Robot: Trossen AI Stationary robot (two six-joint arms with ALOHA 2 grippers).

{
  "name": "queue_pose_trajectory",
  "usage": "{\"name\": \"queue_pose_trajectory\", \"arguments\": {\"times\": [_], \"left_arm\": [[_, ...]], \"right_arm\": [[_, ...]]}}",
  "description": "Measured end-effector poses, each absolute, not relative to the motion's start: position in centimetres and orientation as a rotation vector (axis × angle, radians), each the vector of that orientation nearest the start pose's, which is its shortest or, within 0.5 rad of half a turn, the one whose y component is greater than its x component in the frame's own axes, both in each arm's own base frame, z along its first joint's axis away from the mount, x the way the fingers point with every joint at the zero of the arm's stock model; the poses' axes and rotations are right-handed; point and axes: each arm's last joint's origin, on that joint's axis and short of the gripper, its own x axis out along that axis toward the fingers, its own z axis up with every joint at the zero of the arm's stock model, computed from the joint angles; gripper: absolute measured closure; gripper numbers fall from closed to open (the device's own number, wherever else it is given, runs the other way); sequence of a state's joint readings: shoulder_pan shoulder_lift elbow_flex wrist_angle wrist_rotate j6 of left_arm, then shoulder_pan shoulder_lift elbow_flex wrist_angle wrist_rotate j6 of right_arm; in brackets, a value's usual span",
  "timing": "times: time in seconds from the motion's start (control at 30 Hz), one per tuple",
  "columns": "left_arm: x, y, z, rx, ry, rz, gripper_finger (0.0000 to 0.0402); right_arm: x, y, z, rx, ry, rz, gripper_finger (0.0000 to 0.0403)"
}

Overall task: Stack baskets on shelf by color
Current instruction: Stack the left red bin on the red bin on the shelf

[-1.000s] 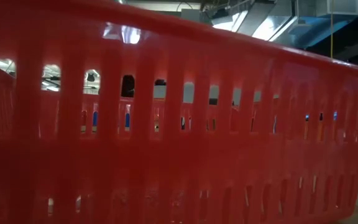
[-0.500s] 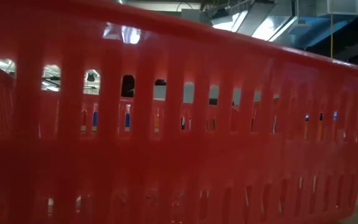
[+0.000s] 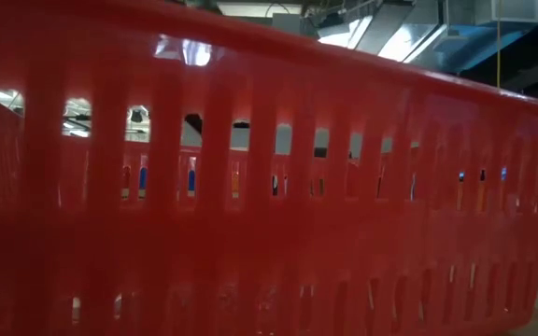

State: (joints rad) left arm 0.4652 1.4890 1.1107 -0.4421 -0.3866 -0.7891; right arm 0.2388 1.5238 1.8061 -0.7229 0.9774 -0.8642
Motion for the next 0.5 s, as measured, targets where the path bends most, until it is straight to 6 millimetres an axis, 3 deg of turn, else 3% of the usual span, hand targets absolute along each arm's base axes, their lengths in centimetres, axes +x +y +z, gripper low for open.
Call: {"name": "queue_pose_trajectory", "arguments": {"times": [0.13, 0.3, 0.5], "left_arm": [[26.8, 12.5, 29.3, -0.595, 0.453, 0.967, 0.0335], [25.8, 7.4, 32.7, -0.364, 0.446, 0.713, 0.0335], [24.0, 1.1, 33.9, -0.189, 0.543, 0.446, 0.0335]], "right_arm": [[29.7, 4.8, 45.9, -1.066, 0.666, -0.534, 0.0304], [29.3, 4.7, 46.2, -1.030, 0.637, -0.503, 0.0304], [28.5, 5.1, 46.4, -0.989, 0.597, -0.405, 0.0304]]}}
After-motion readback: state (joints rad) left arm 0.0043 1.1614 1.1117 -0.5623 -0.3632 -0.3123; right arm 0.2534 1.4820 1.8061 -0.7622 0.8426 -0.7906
